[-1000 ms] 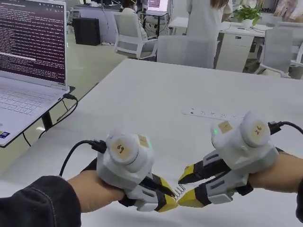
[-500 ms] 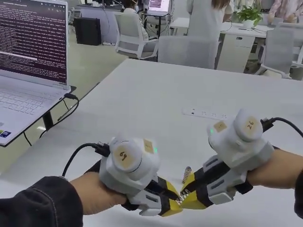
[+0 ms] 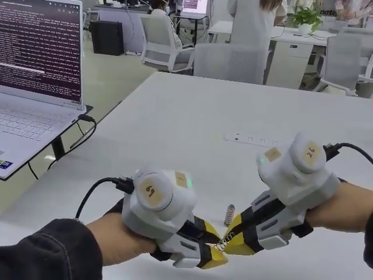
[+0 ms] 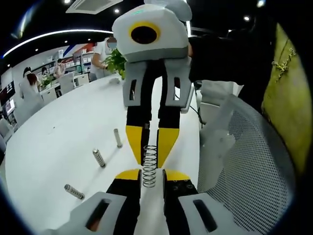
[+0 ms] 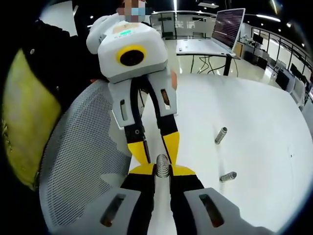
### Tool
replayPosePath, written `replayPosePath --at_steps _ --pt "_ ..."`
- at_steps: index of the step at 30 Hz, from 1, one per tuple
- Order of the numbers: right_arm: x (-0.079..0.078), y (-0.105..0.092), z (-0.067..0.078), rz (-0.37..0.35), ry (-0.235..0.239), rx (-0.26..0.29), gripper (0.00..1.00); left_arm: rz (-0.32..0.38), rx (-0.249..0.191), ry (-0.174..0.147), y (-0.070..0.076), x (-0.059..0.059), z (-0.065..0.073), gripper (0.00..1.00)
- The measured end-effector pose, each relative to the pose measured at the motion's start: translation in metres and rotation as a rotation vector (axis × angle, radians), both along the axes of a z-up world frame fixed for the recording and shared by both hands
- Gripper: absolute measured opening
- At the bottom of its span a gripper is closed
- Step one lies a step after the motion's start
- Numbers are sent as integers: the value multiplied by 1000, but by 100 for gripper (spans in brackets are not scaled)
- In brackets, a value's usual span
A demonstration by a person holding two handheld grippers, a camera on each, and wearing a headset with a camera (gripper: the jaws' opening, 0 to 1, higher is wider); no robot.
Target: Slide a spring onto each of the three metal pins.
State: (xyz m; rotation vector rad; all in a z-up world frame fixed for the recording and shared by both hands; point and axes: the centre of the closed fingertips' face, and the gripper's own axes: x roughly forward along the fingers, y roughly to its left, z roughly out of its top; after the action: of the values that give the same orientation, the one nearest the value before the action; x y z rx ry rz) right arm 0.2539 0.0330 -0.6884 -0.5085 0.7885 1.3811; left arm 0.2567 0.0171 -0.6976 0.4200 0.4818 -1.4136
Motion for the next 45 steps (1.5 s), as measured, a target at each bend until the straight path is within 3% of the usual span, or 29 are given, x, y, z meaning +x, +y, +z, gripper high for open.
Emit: replayPosePath --at_steps 4,14,27,45 --pt "-2 1 6 -1 1 12 8 8 1 -3 2 2 -3 14" --pt "1 4 9 -7 -13 21 8 21 -9 -6 3 6 -2 3" --pt "-4 8 10 21 -11 24 13 -9 -14 -18 1 3 0 2" --pt "-6 6 8 25 1 12 8 -30 -25 -22 -4 0 3 2"
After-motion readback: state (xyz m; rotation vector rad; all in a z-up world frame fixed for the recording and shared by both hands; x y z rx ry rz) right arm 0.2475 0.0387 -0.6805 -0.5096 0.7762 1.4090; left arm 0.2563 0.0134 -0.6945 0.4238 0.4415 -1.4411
